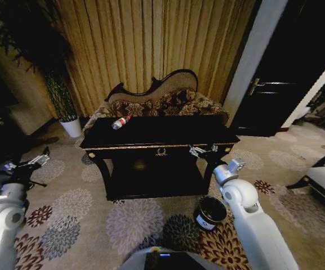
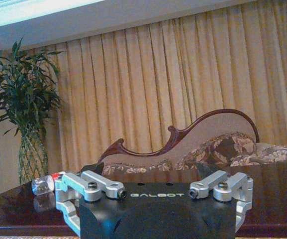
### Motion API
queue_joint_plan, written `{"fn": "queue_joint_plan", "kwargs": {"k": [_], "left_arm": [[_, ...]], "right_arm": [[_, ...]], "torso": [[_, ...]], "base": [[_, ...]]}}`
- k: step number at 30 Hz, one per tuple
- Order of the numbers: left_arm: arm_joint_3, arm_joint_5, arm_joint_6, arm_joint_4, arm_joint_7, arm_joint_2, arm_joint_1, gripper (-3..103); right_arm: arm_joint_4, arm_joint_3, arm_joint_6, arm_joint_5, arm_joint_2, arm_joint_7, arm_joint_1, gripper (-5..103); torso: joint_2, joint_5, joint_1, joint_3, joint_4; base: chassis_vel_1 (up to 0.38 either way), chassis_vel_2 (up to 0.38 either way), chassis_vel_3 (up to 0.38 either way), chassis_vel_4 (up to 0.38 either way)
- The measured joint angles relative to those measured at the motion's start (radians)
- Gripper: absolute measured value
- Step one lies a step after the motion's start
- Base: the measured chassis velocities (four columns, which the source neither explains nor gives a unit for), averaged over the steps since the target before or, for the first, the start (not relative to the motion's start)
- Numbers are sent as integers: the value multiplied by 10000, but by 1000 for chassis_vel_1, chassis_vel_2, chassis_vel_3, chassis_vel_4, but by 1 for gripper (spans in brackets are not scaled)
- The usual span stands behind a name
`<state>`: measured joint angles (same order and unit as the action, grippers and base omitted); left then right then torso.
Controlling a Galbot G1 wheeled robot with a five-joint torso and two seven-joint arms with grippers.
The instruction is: Move to the front of the table and place the trash on the table into the trash bin.
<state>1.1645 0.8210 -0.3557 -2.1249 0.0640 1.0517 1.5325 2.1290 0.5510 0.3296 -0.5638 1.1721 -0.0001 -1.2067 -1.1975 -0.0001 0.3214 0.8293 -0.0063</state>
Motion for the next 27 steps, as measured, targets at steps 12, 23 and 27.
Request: {"fn": "queue_joint_plan", "kwargs": {"k": [12, 23, 27], "left_arm": [[-55, 489, -871, -680, -89, -153, 4, 100], [121, 616, -765, -753, -293, -264, 59, 100], [171, 626, -713, -785, -315, -262, 123, 100]], "right_arm": [[-270, -20, -50, 455, -10, 0, -75, 100], [-275, -185, -294, 703, 25, 0, -120, 100], [-279, -198, -313, 784, 45, 0, -177, 100]], "torso": [[0, 1, 1, 0, -3], [0, 0, 0, -1, -3], [0, 1, -1, -1, -2]], "base": [[0, 0, 0, 0], [0, 0, 0, 0], [-8, 96, 13, -92]]}}
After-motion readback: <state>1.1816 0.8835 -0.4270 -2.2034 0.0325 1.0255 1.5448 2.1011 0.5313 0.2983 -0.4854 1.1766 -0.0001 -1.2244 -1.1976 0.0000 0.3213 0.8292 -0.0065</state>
